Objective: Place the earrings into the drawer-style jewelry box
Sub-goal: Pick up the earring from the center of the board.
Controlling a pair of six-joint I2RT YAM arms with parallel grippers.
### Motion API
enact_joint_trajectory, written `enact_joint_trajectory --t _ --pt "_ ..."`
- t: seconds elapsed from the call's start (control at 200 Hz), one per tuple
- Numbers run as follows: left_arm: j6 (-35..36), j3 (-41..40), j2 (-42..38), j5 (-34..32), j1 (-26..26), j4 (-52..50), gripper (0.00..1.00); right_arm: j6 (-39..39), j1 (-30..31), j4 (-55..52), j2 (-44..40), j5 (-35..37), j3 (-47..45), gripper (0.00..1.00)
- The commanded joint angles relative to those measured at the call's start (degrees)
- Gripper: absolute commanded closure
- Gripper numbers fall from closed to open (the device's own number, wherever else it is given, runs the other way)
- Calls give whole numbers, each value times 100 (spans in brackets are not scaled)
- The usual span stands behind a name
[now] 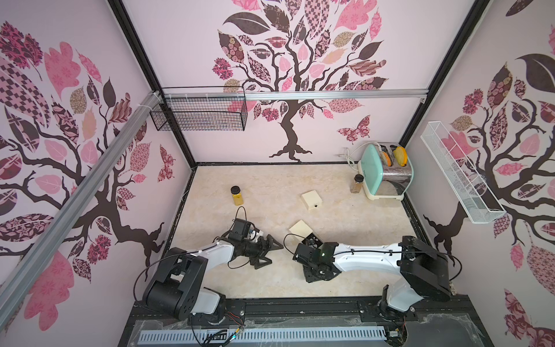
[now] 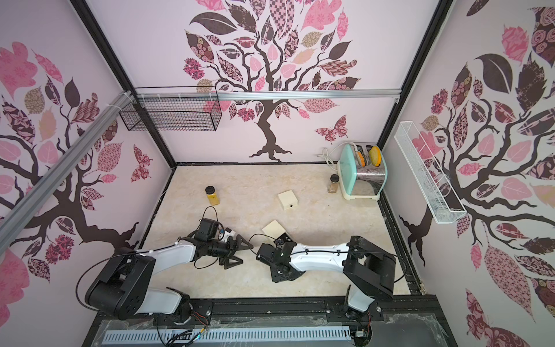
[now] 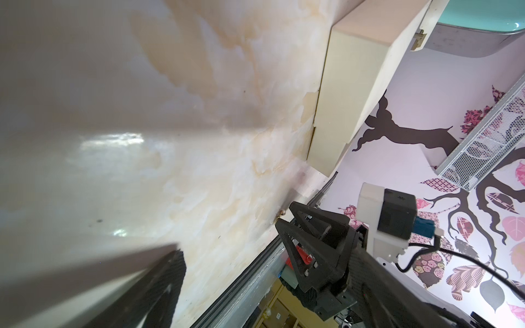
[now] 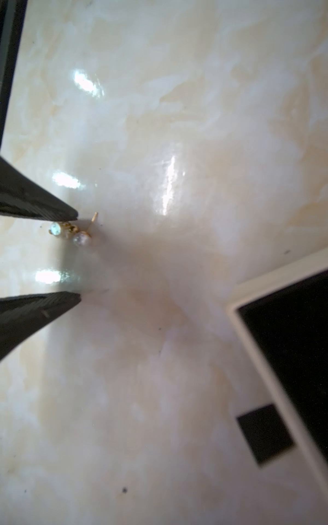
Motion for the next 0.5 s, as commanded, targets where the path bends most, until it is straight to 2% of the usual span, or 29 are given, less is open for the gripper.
enact_joint_trajectory --t 0.0,0.365,0.495 --pt "89 -103 81 -359 35 -177 6 38 40 -184 -223 -12 95 57" --pt "71 -139 35 -386 28 -165 6 -486 40 21 127 69 218 60" --pt "71 -147 3 -386 26 -178 6 -631 35 92 218 96 193 63"
